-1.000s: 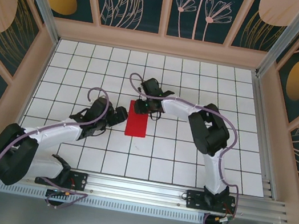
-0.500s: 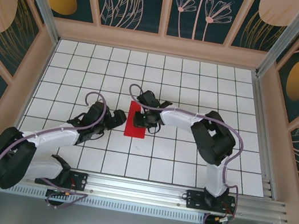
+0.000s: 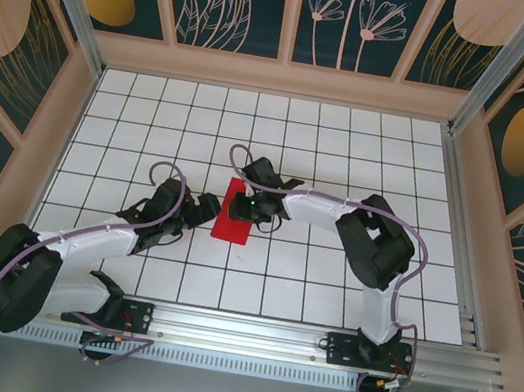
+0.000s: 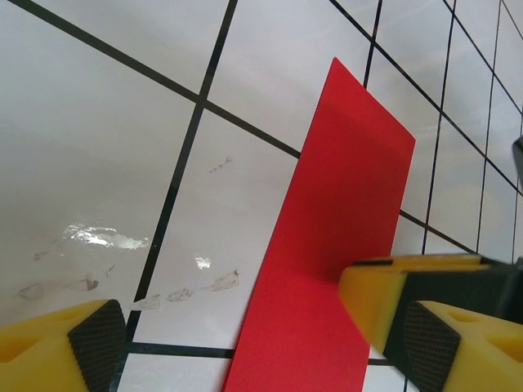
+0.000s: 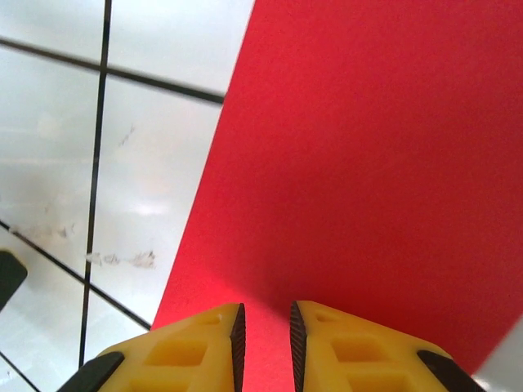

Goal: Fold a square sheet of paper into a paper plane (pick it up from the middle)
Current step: Move the paper to the center of the table.

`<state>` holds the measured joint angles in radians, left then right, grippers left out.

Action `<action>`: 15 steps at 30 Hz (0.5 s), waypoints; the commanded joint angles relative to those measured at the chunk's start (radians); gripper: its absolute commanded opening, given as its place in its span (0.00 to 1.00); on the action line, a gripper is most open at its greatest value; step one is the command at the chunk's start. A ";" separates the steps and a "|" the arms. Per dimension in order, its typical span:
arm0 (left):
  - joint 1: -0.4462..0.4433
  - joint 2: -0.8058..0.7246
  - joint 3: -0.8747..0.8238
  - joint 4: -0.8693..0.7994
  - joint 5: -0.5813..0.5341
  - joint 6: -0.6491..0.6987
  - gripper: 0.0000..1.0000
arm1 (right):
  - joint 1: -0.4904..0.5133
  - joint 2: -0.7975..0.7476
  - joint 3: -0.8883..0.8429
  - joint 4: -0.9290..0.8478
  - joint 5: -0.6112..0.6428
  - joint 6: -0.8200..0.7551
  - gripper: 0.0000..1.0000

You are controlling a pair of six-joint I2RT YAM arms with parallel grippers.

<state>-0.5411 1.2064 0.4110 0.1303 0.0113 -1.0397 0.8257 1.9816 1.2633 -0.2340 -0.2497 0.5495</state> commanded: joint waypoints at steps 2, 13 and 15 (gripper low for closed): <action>0.008 -0.007 -0.008 0.024 0.033 -0.019 0.85 | -0.050 -0.029 0.037 0.007 0.045 -0.028 0.25; 0.008 0.084 0.018 0.060 0.169 0.008 0.84 | -0.097 0.072 0.118 -0.016 0.124 -0.087 0.26; 0.007 0.091 0.020 0.061 0.186 0.012 0.84 | -0.102 0.085 0.120 -0.015 0.124 -0.090 0.26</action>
<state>-0.5411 1.2839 0.4114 0.1825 0.1478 -1.0489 0.7376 2.0270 1.3579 -0.2344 -0.1528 0.4866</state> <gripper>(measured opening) 0.841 0.258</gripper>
